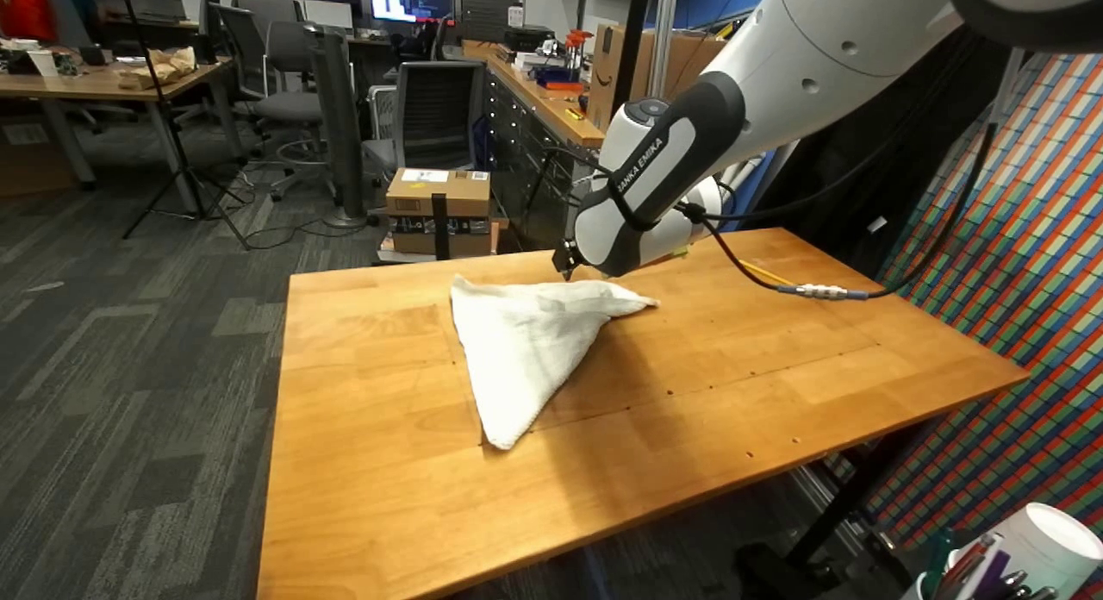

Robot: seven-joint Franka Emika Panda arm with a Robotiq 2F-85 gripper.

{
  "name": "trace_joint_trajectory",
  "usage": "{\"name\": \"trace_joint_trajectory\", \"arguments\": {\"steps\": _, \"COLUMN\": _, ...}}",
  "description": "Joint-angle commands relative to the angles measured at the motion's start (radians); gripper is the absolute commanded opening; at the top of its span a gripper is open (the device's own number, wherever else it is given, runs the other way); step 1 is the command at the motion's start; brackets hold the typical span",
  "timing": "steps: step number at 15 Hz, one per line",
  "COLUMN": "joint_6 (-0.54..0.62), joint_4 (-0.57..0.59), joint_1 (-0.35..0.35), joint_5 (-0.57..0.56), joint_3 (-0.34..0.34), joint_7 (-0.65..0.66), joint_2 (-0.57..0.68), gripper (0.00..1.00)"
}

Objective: Fold the cloth

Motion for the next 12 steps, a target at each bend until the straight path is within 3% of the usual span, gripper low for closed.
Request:
{"name": "trace_joint_trajectory", "arguments": {"steps": 1, "joint_6": 0.029, "joint_4": -0.036, "joint_1": 0.000, "joint_5": -0.057, "joint_3": -0.047, "joint_7": 0.030, "joint_2": -0.018, "gripper": 1.00}}
{"name": "trace_joint_trajectory", "arguments": {"steps": 12, "joint_6": 0.048, "joint_4": -0.048, "joint_1": -0.028, "joint_5": -0.074, "joint_3": -0.077, "joint_7": 0.040, "joint_2": 0.025, "gripper": 1.00}}
